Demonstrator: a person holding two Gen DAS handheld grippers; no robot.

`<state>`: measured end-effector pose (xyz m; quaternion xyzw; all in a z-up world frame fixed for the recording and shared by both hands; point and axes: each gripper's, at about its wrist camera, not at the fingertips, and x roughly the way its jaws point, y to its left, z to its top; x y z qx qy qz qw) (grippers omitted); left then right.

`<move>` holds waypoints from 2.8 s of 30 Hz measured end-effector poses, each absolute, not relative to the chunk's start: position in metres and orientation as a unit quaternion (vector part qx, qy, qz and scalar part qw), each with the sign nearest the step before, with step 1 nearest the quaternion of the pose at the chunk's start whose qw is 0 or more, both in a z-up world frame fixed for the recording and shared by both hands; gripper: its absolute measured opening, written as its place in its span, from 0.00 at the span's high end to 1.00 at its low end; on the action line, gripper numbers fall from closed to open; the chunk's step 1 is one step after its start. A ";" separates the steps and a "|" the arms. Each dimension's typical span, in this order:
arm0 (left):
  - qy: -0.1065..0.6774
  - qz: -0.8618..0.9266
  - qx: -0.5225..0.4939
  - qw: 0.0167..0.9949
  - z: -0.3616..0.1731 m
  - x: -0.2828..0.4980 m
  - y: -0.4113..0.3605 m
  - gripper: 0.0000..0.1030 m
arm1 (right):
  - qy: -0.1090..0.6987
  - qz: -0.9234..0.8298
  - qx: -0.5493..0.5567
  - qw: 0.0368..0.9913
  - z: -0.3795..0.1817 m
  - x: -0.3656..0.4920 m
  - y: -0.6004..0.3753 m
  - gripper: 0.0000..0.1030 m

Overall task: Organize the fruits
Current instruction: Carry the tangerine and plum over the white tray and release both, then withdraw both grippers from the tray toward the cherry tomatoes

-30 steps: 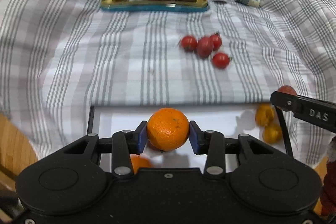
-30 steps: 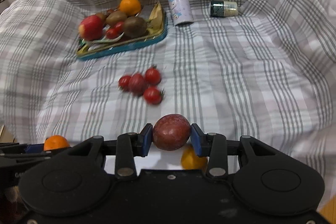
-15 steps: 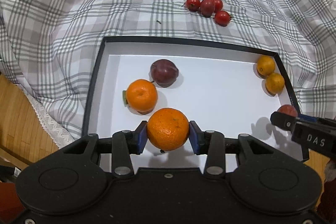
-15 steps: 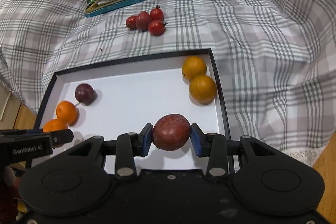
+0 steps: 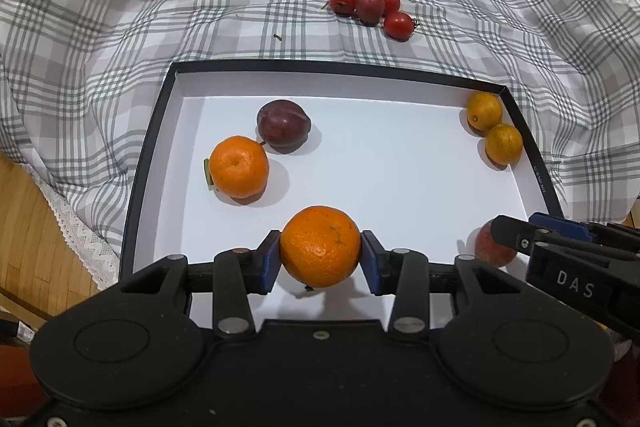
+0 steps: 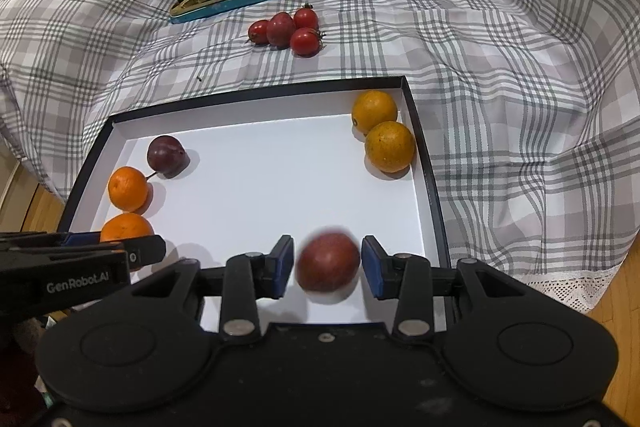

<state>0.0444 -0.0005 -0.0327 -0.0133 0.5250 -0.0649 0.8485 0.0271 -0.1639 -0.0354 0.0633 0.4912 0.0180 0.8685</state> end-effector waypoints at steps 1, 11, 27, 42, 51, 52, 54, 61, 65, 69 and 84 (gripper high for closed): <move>0.525 -0.064 -0.014 0.849 -0.032 0.044 0.000 0.51 | 0.490 0.019 0.062 0.869 -0.034 0.027 -0.164 0.61; 0.516 -0.058 -0.022 0.855 -0.028 0.042 0.006 0.52 | 0.487 0.021 0.057 0.871 -0.032 0.027 -0.164 0.61; 0.515 -0.041 -0.014 0.856 -0.025 0.040 0.007 0.52 | 0.486 0.025 0.059 0.871 -0.031 0.026 -0.164 0.61; 0.521 -0.031 -0.006 0.853 -0.026 0.043 0.009 0.52 | 0.496 0.024 0.059 0.866 -0.033 0.031 -0.164 0.61; 0.522 -0.031 -0.007 0.852 -0.022 0.050 0.012 0.52 | 0.502 0.024 0.058 0.863 -0.033 0.038 -0.163 0.61; 0.522 -0.031 -0.006 0.852 -0.021 0.051 0.012 0.52 | 0.502 0.024 0.058 0.863 -0.033 0.039 -0.163 0.61; 0.522 -0.031 -0.007 0.853 -0.019 0.054 0.013 0.52 | 0.503 0.024 0.058 0.862 -0.033 0.042 -0.163 0.61; 0.521 -0.032 -0.006 0.853 -0.016 0.067 0.014 0.52 | 0.506 0.022 0.064 0.860 -0.029 0.056 -0.164 0.61; 0.524 -0.033 -0.005 0.851 -0.015 0.078 0.015 0.52 | 0.506 0.021 0.067 0.859 -0.027 0.068 -0.165 0.61; 0.527 -0.035 -0.007 0.849 -0.014 0.091 0.015 0.52 | 0.508 0.019 0.070 0.858 -0.028 0.083 -0.166 0.61; 0.517 -0.028 0.001 0.855 -0.014 0.160 0.012 0.52 | 0.501 0.013 0.089 0.861 -0.031 0.161 -0.172 0.61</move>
